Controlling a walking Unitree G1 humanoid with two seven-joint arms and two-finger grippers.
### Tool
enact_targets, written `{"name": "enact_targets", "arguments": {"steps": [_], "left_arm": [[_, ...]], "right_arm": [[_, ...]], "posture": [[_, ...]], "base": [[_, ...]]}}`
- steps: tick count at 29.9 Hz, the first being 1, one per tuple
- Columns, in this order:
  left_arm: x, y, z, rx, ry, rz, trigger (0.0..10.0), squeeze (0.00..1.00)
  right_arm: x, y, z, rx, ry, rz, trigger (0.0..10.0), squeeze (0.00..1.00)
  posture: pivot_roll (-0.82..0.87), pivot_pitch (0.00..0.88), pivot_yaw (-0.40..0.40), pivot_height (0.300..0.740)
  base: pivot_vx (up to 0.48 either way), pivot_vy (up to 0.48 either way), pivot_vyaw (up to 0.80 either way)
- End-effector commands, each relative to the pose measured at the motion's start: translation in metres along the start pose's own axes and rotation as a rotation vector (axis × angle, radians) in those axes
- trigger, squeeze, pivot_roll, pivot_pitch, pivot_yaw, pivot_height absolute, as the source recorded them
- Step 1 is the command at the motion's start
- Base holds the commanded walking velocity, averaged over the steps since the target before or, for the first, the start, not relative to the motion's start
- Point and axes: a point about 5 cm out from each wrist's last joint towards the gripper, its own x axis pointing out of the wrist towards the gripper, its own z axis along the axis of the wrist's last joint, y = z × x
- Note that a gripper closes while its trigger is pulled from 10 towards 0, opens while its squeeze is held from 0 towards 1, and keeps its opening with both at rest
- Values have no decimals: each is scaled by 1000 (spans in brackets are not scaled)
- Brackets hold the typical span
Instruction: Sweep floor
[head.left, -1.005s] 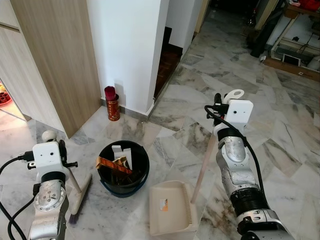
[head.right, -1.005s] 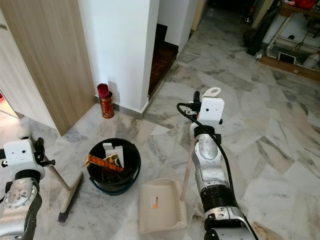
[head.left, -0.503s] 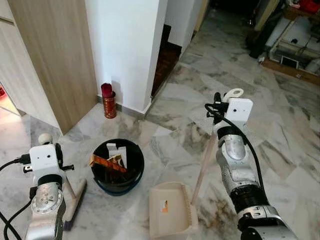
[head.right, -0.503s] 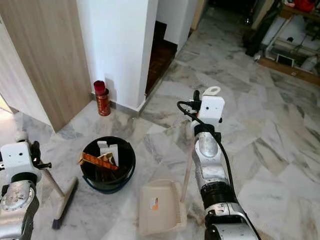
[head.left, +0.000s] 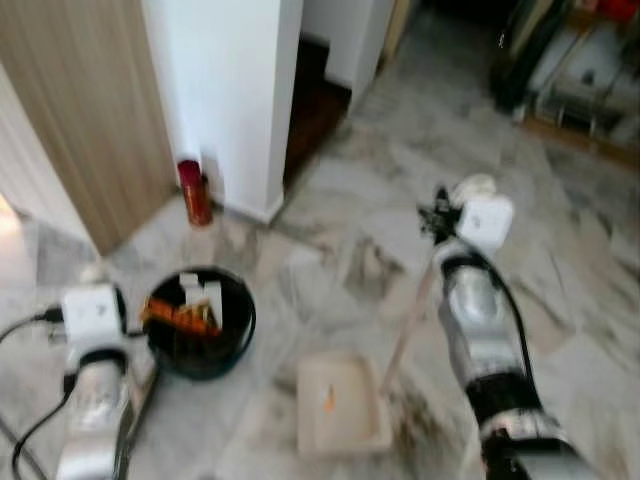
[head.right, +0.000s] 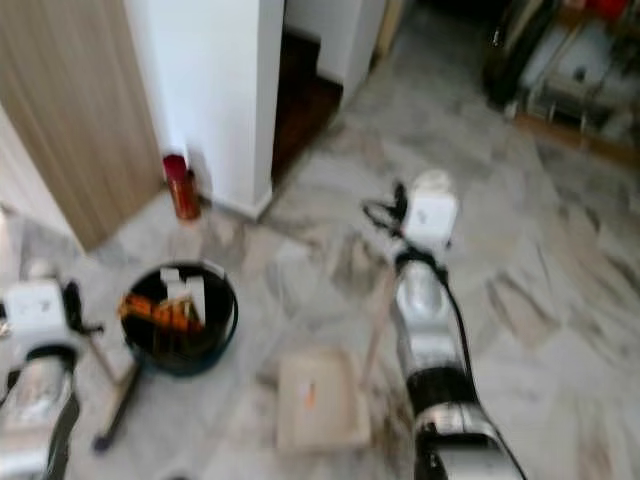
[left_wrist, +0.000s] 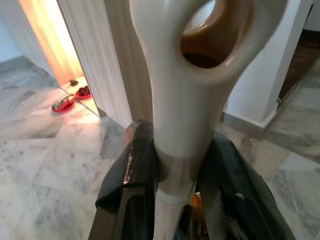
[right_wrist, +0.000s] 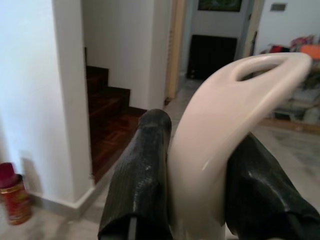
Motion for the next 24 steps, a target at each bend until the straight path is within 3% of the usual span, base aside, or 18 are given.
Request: {"name": "enact_targets", "arguments": {"steps": [1, 11, 24], "left_arm": [[0, -1, 5, -11, -22, -4, 10000, 0], [-7, -14, -11, 0, 36, -56, 10000, 0], [0, -22, -12, 2, 47, -114, 10000, 0]], "right_arm": [[3, 2, 5, 4, -26, 7, 10000, 0], [-13, -5, -31, 56, 113, -35, 10000, 0], [-36, 1, -65, 81, 236, -41, 10000, 0]], "posture": [[237, 103, -149, 740], [249, 88, -127, 740], [257, 62, -69, 740]], "base": [[0, -315, 0], [0, -314, 0], [0, -312, 0]]}}
